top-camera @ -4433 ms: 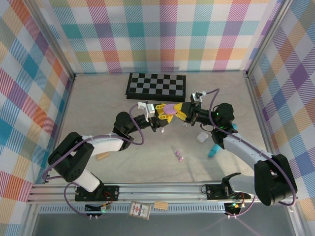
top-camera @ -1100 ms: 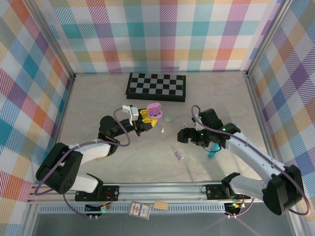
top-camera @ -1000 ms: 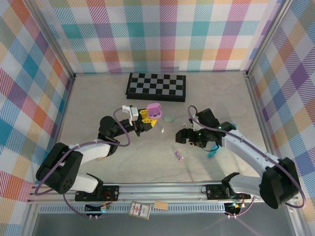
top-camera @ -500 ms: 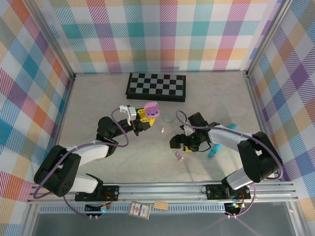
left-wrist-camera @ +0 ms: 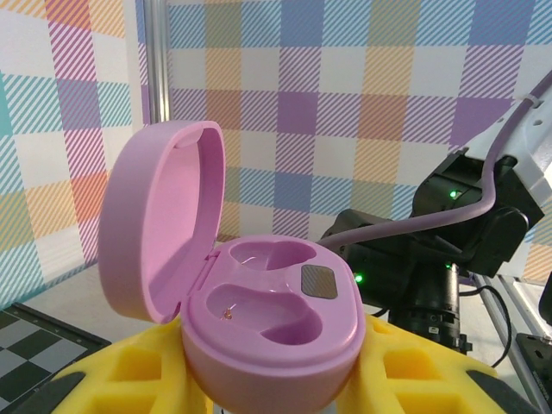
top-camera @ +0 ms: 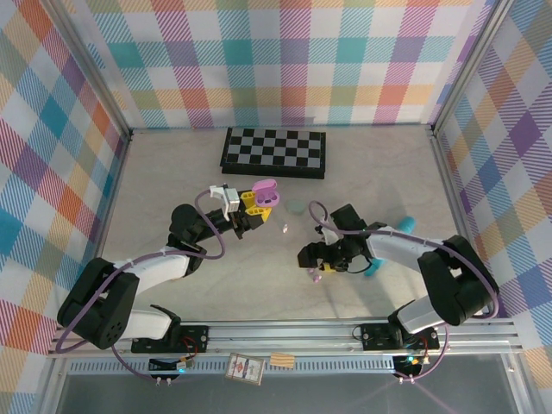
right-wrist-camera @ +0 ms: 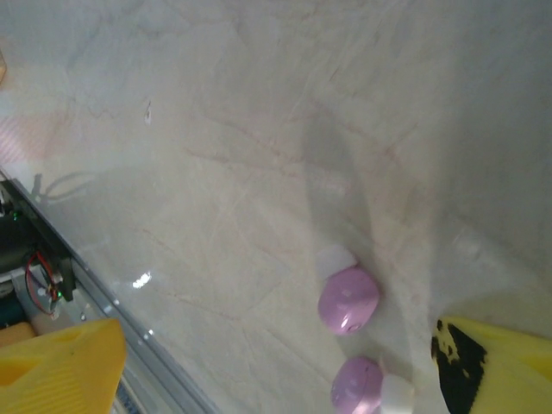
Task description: Insert the wireless bluetooth earbuds into the charging case
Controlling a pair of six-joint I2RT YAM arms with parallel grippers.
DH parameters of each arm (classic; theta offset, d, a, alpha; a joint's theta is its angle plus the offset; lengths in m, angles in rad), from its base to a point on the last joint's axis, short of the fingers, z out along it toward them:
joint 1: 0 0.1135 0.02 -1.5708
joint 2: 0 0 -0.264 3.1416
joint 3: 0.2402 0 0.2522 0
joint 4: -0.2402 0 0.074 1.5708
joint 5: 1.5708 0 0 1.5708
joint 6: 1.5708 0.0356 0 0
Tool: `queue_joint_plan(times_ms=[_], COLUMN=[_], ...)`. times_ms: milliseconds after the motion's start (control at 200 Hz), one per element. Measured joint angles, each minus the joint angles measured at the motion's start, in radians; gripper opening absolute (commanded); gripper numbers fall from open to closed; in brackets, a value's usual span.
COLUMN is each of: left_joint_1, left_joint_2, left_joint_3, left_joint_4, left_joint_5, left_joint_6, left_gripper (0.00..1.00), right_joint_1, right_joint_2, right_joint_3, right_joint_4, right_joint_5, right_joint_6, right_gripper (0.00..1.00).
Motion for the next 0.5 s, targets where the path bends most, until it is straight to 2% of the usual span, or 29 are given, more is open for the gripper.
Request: queue_joint_plan(times_ms=[500], left_joint_1=[0.000], left_joint_2=[0.000], left_joint_3=[0.001], left_joint_4=[-0.019], left_joint_5=[0.001], left_joint_6=[0.007], left_gripper=[0.30], right_joint_1=[0.072], right_joint_2=[-0.138], right_joint_3=[-0.038], right_joint_4=[-0.083], right_joint_5=[-0.012], right_joint_6=[0.038], right_gripper=[0.90])
